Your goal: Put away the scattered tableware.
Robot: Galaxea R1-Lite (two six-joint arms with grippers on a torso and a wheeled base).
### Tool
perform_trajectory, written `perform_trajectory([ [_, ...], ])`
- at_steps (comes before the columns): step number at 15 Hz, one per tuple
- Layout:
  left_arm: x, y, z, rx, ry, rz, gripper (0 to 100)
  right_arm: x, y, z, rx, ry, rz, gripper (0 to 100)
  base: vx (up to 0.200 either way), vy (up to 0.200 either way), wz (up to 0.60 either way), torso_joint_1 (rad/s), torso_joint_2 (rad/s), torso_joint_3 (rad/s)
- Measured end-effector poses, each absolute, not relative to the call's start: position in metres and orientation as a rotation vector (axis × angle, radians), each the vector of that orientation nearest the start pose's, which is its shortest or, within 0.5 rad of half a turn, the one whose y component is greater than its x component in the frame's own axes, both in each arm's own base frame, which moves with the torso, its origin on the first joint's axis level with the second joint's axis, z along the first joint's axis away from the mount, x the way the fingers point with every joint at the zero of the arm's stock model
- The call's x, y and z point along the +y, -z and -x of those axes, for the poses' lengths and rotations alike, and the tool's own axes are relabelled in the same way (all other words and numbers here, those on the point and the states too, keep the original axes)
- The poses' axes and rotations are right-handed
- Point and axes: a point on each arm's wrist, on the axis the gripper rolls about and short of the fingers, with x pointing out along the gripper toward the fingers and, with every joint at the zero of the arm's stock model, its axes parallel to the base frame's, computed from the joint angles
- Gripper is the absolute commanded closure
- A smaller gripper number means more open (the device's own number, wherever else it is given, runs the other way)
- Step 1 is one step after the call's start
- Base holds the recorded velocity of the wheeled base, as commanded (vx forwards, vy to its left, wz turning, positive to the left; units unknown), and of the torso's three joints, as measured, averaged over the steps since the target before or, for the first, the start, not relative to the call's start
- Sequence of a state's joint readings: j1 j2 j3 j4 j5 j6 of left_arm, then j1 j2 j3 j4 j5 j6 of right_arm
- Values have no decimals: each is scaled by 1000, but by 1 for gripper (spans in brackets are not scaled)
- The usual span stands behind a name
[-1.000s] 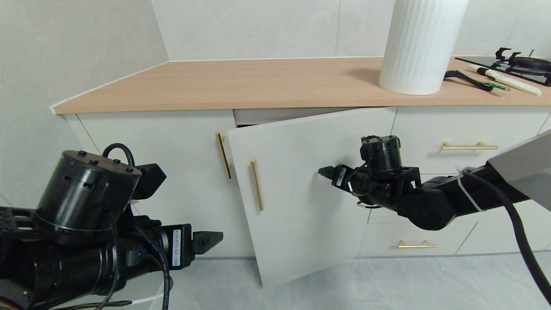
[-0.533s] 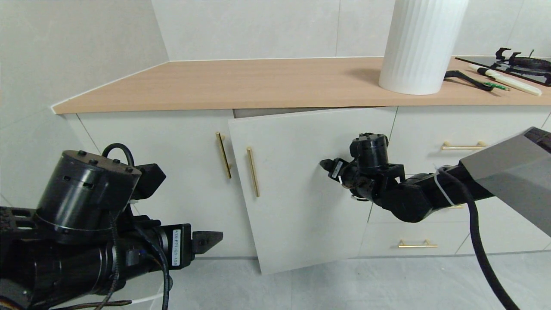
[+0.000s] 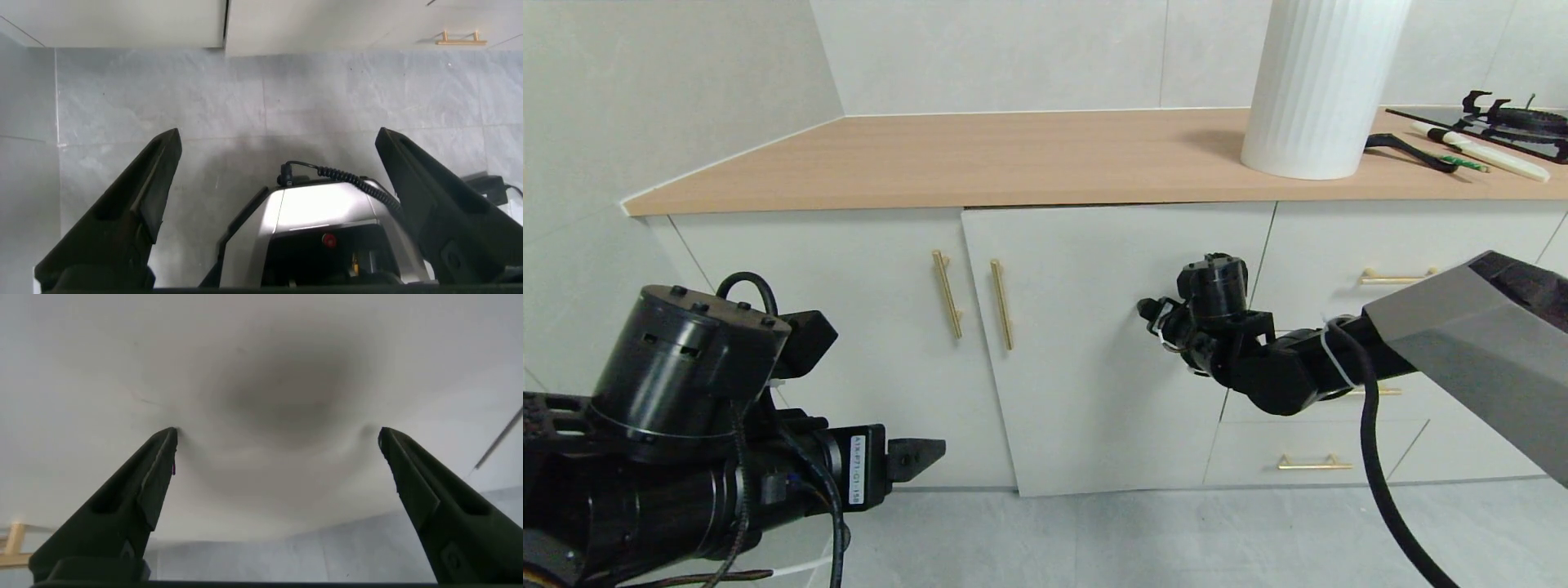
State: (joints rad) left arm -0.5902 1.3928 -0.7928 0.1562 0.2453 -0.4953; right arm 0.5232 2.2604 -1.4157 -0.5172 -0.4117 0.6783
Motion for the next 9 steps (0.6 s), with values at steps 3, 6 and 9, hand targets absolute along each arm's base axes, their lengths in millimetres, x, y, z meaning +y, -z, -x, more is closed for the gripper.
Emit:
perform_trajectory([
  [3, -111, -189, -176, 752, 148, 163, 0, 221, -116, -409, 293, 30, -523, 0, 0, 0, 0, 0, 0, 0],
  [6, -111, -189, -176, 752, 148, 162, 0, 220, -114, -413, 284, 53, -519, 0, 0, 0, 0, 0, 0, 0],
  [9, -112, -188, -176, 755, 148, 162, 0, 219, -113, -414, 282, 56, -518, 0, 0, 0, 0, 0, 0, 0],
])
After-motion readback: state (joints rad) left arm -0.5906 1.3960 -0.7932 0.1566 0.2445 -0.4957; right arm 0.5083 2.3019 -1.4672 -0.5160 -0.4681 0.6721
